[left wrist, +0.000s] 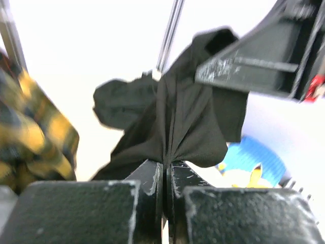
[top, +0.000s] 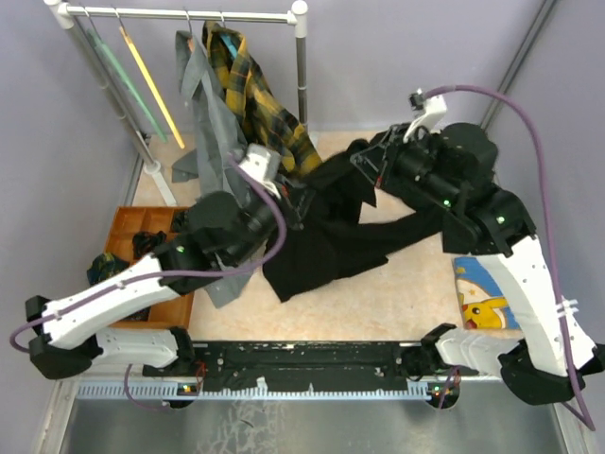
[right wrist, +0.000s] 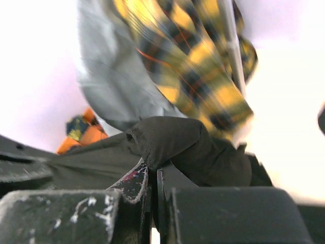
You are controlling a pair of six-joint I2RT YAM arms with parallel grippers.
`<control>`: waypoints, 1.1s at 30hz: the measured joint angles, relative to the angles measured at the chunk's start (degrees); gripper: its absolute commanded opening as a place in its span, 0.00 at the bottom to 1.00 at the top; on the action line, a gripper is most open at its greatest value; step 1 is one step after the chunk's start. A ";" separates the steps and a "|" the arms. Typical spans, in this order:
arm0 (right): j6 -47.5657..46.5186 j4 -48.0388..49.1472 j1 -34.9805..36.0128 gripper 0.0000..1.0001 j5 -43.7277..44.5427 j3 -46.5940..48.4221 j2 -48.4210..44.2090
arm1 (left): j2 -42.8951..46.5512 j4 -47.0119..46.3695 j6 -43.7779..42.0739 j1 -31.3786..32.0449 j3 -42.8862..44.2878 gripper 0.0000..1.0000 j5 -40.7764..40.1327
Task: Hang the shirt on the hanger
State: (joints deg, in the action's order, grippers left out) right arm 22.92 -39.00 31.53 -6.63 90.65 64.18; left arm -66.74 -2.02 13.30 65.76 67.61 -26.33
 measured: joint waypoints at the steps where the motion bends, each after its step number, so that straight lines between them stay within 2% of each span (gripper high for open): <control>1: -0.52 1.20 0.31 0.00 -0.66 1.29 -0.35 | 0.63 2.51 -1.25 0.00 3.87 0.00 0.22; 4: -2.10 5.70 0.57 0.00 -1.99 6.01 -1.36 | -1.27 10.45 -5.09 0.04 17.84 0.00 1.22; 11: -5.57 12.63 0.52 0.00 -3.02 18.03 -2.82 | -14.36 26.14 -13.20 0.22 54.07 0.00 6.01; 13: -6.73 12.83 -0.02 0.00 -2.54 21.53 -2.10 | -17.09 28.59 -15.13 0.15 62.38 0.00 7.19; 15: -7.41 12.87 -0.02 0.00 -3.82 24.28 -0.87 | -17.99 29.18 -16.81 0.42 66.16 0.00 8.72; 19: -8.41 12.66 -0.04 0.00 -4.39 28.57 1.90 | -17.88 29.22 -19.12 0.66 66.73 0.00 9.66; 23: -9.03 11.02 -0.09 0.00 -3.63 28.46 2.67 | -17.09 29.40 -20.15 0.48 65.46 0.00 8.92; 25: -9.49 8.74 -0.09 0.00 -2.89 25.18 1.03 | -13.49 30.71 -20.20 0.46 58.10 0.00 7.76; 27: -9.64 8.33 -0.11 0.00 -2.40 24.33 0.63 | -12.39 30.58 -19.63 0.46 55.41 0.00 7.43; 33: -8.02 -1.92 -0.33 0.00 -1.64 9.49 -5.73 | -1.22 31.63 -11.96 0.11 29.07 0.00 9.88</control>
State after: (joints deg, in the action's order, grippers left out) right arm 14.90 -40.93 31.20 -8.27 100.14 58.46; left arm -67.96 29.61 1.34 65.87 96.68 -16.45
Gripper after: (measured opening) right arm 0.006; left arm 0.011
